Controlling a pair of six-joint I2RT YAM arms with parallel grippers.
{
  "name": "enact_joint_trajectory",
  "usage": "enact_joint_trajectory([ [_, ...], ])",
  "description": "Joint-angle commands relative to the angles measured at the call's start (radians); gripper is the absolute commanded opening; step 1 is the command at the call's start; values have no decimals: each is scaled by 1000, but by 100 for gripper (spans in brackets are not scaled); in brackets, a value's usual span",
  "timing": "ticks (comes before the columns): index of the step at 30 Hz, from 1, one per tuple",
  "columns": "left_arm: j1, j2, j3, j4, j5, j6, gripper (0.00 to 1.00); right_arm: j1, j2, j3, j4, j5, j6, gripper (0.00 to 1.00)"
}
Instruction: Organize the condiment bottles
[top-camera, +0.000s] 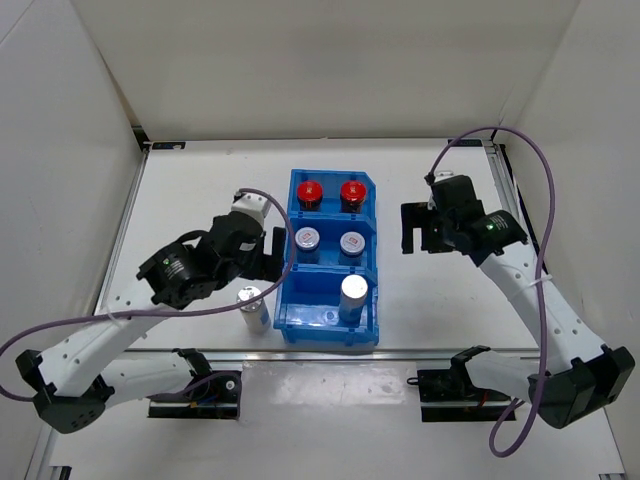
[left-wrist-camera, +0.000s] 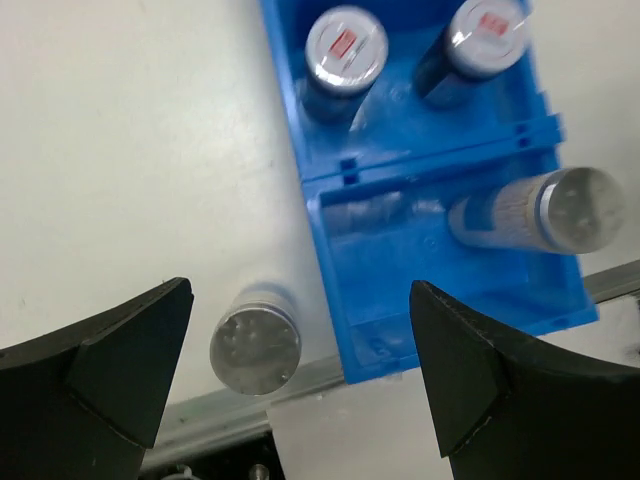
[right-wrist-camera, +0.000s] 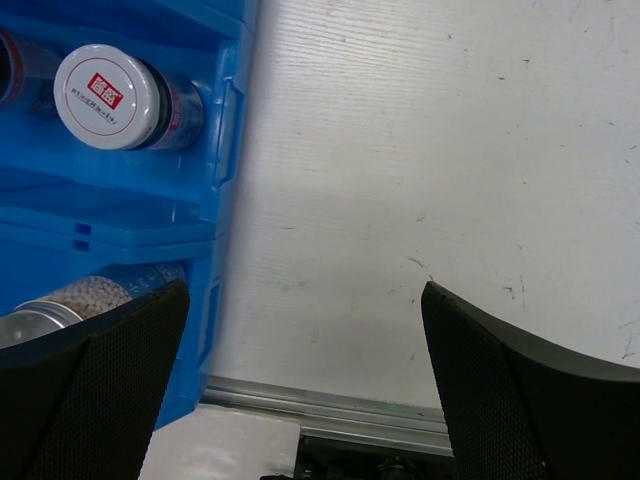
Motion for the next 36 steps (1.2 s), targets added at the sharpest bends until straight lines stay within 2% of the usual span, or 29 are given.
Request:
enact_joint_trajectory([
  [1, 86, 35, -59, -51, 57, -127, 100, -6, 6, 4, 43, -39, -9, 100],
  [4, 184, 79, -96, -77, 132, -150, 100, -6, 15, 4, 43, -50, -18, 100],
  [11, 290, 58, -197, -36, 265, -170, 100, -6, 37, 4, 43, -79, -18, 100],
  [18, 338, 68, -277, -50, 403, -147, 100, -6, 49, -42, 63, -99, -9, 100],
  [20, 349, 69, -297, -50, 442, -136, 96, -6, 59, -52, 63, -123, -9, 100],
  [21, 349, 79, -308, -63, 442, -136, 91, -6, 60, -62, 75, -123, 0, 100],
  [23, 349, 79, -317, -76, 442, -147, 88, -6, 60, -75, 86, -123, 0, 100],
  [26, 349, 36, -317, -85, 442, -167, 71, -6, 69, -84, 96, -133, 11, 100],
  [29, 349, 16, -273, -146, 356, -226, 30, -6, 69, -95, 96, -142, 11, 100],
  [30, 349, 16, -238, -180, 277, -248, 18, -6, 60, -95, 96, -142, 11, 100],
  [31, 349, 27, -193, -216, 238, -292, 11, -6, 60, -95, 86, -142, 20, 100],
  [33, 349, 41, -42, -286, 157, -305, 11, -6, 60, -104, 86, -142, 20, 100],
  [36, 291, 87, 144, -281, 108, -297, 11, -6, 60, -95, 68, -142, 20, 100],
])
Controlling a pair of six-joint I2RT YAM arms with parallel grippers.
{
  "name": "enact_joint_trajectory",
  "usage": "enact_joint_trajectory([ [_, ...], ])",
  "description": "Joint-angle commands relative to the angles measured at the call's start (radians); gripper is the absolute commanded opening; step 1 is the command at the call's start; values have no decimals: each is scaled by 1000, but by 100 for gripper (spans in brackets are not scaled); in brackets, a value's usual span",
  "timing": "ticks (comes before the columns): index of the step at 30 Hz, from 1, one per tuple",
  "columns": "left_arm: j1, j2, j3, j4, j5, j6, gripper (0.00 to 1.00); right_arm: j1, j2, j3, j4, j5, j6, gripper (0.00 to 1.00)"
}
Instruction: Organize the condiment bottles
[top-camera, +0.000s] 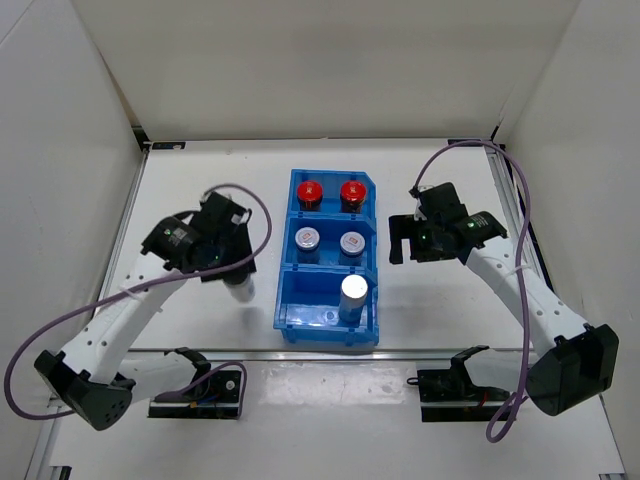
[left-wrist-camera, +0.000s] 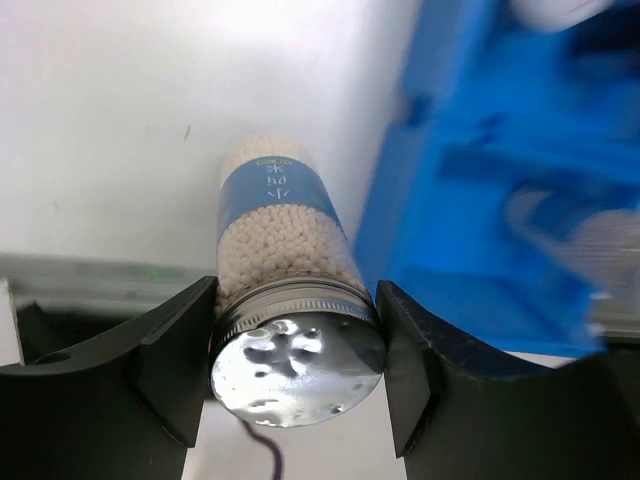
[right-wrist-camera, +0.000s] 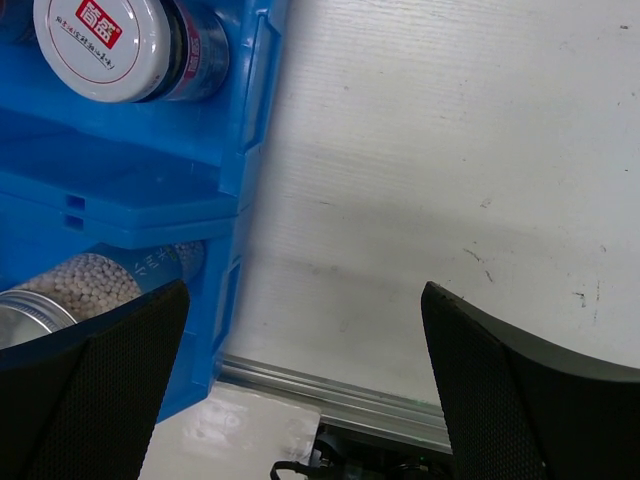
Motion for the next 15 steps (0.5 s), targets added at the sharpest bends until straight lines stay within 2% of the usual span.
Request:
enact_joint_trajectory([
  [1, -59, 27, 221, 30, -100, 13, 11, -6, -18, 8, -4, -10, 13, 100],
  [3, -92, 65, 296, 79, -40, 41, 11, -6, -18, 8, -13, -1, 13, 100],
  [7, -209, 169, 307, 208, 84, 104, 11, -6, 5, 21, -32, 48, 22, 100],
  [10, -298, 226, 307, 219, 57, 104, 11, -6, 26, 45, -32, 74, 22, 100],
  [15, -336, 245, 249, 288, 67, 113, 11, -15, 16, 65, -32, 94, 13, 100],
])
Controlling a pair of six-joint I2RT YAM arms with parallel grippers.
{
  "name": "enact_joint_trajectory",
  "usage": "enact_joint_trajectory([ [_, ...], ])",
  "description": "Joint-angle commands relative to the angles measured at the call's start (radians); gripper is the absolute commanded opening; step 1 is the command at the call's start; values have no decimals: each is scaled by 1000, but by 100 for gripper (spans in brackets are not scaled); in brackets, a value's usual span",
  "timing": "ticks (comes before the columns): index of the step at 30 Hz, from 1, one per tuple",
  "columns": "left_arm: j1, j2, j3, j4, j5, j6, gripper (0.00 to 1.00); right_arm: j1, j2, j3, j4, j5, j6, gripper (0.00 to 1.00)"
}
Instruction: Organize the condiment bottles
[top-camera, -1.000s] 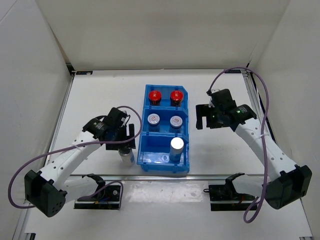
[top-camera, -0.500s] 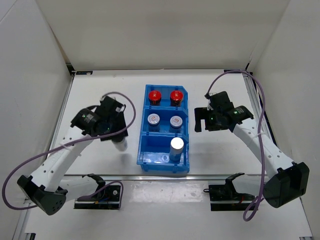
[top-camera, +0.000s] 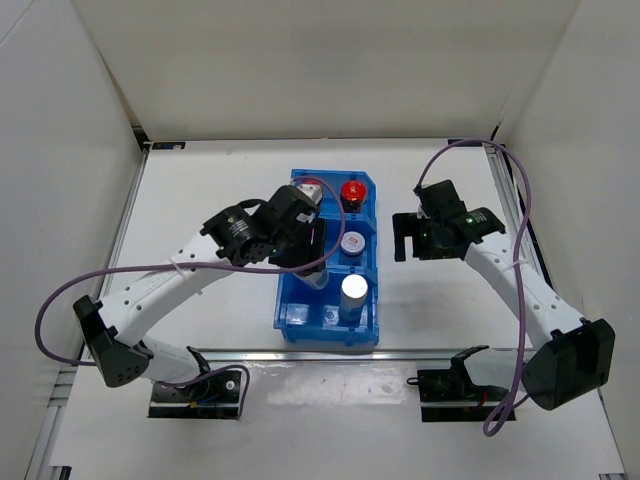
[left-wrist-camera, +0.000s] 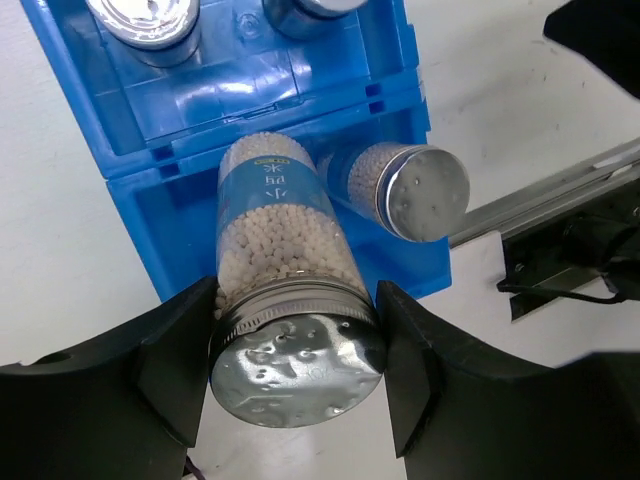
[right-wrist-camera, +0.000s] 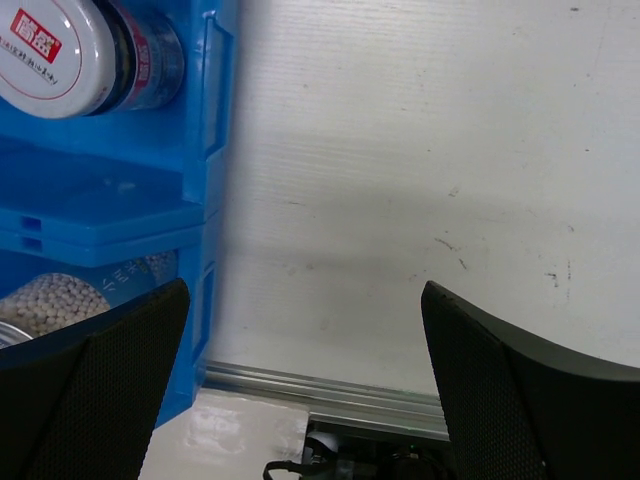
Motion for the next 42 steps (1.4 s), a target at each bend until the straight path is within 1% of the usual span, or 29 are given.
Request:
enact_joint_trajectory([
  [1, -4, -21, -37, 79, 22, 28, 11, -7, -15, 47, -4, 35, 0, 100],
  [3, -4, -10, -66, 79, 31, 45, 11, -18, -35, 32, -13, 35, 0, 100],
  [4, -4, 1, -104, 88, 40, 63, 11, -18, -50, 6, -13, 35, 0, 100],
  [8, -14, 10, -136, 88, 41, 73, 11, -27, -84, -16, -22, 35, 0, 100],
  [10, -25, 10, -136, 88, 19, 73, 11, -27, -93, -28, -32, 35, 9, 100],
  [13, -51, 20, -95, 18, -59, 44, 11, -27, -93, -37, -32, 26, 9, 100],
  [14, -65, 31, -95, -14, -86, 30, 11, -27, -93, -37, -32, 26, 9, 100],
  [16, -77, 31, -95, -25, -87, 30, 11, -27, -93, -37, -32, 26, 9, 100],
  [17, -87, 31, -131, -25, -97, 30, 11, -27, -93, -37, -32, 26, 9, 100],
  [21, -87, -4, -231, 103, -97, 30, 11, -27, -93, -26, -32, 26, 9, 100],
  [22, -87, -4, -248, 161, -85, 46, 12, -27, -93, -26, -32, 26, 9, 100],
  [23, -87, -4, -274, 180, -85, 56, 14, -27, -93, -26, -32, 26, 9, 100],
  [24, -87, -4, -285, 194, -85, 56, 21, -27, -93, -26, -32, 17, 9, 100],
  [25, -87, -4, -296, 205, -97, 56, 26, -27, -93, -26, -32, 17, 9, 100],
  [26, -87, -4, -316, 223, -97, 56, 39, -27, -93, -26, -32, 17, 9, 100],
  [27, -87, -4, -316, 223, -97, 65, 48, -27, -93, -26, -32, 17, 9, 100],
  [29, -87, -4, -328, 236, -97, 65, 63, -27, -93, -26, -45, 8, 21, 100],
  [30, -87, -4, -328, 236, -111, 65, 77, -27, -93, -16, -45, 8, 21, 100],
  [31, -87, -4, -313, 220, -126, 65, 90, -27, -93, -16, -56, 8, 41, 100],
  [32, -87, -4, -290, 210, -136, 65, 100, -27, -93, -16, -56, 8, 53, 100],
  [35, -87, -4, -235, 145, -185, 86, 100, -27, -104, -16, -68, 17, 87, 100],
  [38, -87, -13, -97, 56, -280, 102, 100, -27, -146, -39, -68, -57, 87, 100],
  [39, -87, -37, -22, 32, -326, 124, 100, -27, -156, -54, -68, -96, 87, 100],
  [40, -87, -51, 9, 32, -347, 141, 100, -27, -156, -65, -53, -97, 87, 100],
  [41, -87, -68, 34, 32, -369, 157, 100, -37, -171, -75, -44, -135, 75, 100],
  [42, -87, -88, 49, 41, -419, 168, 100, -37, -182, -88, -44, -146, 75, 100],
])
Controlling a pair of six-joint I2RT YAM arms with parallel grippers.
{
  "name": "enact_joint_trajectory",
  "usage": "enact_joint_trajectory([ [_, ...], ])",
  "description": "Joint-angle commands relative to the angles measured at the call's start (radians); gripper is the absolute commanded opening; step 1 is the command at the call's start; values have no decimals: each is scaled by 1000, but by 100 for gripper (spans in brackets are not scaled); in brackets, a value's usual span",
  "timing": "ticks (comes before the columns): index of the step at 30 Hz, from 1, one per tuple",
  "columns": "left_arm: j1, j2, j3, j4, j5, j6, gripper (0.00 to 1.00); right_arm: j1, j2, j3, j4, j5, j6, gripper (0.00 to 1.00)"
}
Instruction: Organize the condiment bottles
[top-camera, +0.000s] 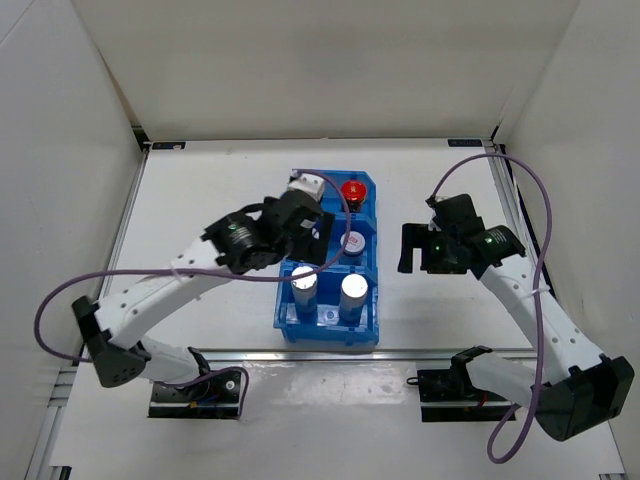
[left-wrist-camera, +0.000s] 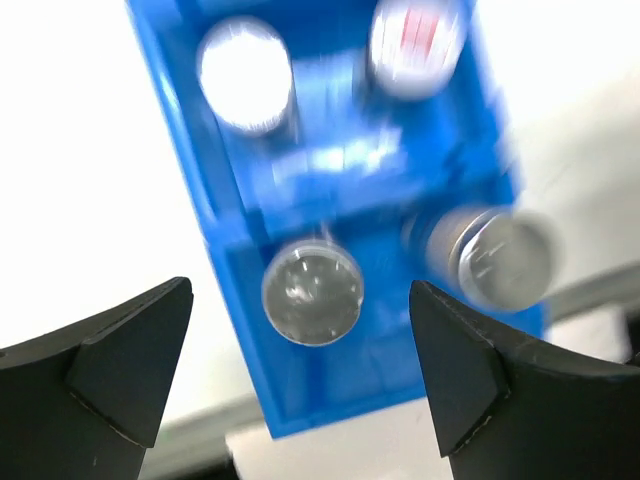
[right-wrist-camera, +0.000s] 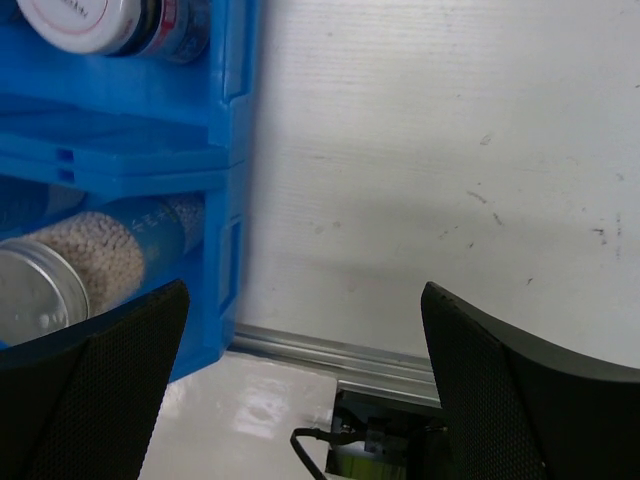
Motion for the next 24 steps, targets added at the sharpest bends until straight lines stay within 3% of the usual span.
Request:
enact_joint_trajectory([
  [1, 6, -153, 90, -13, -176, 85, 100, -8, -37, -28, 22, -92, -2, 100],
  [6, 97, -319, -38, 121, -294, 143, 100, -8, -13, 21, 34, -101, -11, 100],
  [13, 310, -524, -404, 343, -498, 151, 100, -18, 9, 96, 34, -74, -31, 100],
  [17, 399, -615, -631, 617, -601, 172, 100, -18, -2, 108, 34, -48, -31, 100],
  [21, 422, -531, -644, 578, -600, 149, 100, -18, -42, 108, 34, -14, -31, 100],
  [24, 422, -467, -653, 610, -646, 253, 100, -18, -63, 99, 34, 2, -22, 100],
])
